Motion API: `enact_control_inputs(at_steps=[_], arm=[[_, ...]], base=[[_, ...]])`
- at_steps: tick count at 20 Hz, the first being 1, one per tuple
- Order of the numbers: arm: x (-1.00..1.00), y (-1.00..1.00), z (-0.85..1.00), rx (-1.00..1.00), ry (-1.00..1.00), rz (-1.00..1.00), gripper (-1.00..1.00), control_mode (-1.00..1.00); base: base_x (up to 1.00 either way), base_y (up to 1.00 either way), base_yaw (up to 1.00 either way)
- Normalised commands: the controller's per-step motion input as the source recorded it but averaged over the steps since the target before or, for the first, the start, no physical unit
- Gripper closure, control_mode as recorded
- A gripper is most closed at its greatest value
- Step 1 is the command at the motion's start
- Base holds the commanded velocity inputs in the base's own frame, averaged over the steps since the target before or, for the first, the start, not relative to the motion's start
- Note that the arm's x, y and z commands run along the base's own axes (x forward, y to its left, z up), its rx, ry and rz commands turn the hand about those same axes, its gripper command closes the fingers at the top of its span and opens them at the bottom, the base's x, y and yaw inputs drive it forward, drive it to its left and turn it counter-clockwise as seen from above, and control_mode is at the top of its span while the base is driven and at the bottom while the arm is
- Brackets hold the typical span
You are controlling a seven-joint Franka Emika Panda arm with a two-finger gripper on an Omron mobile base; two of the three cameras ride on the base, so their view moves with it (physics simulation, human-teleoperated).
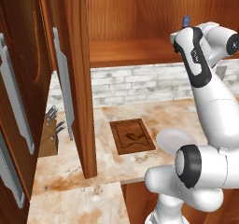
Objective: Pick the chicken drumstick from the plate and place it on the cutting board. Then pick the condiment bottle from the cabinet and place it next to the cutting board.
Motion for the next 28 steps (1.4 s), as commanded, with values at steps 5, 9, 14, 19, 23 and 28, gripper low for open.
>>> enact_control_inputs(at_steps=[5,9,14,19,23,28], arm=[[-0.24,0.08,0.00,0.03,0.00,0.00,1.00,-1.00],[-0.26,0.09,0.01,0.02,0.02,0.00,1.00,-1.00],[-0.28,0.10,0.03,0.01,0.04,0.00,1.00,-1.00],[-0.28,0.11,0.04,0.01,0.05,0.00,1.00,-1.00],[-0.27,0.11,0.02,0.02,0.07,0.00,1.00,-1.00],[-0.26,0.12,0.01,0.03,0.06,0.00,1.00,-1.00]], base=[[0.00,0.00,0.00],[0.00,0.00,0.00],[0.00,0.00,0.00],[0.00,0.00,0.00],[0.00,0.00,0.00],[0.00,0.00,0.00]])
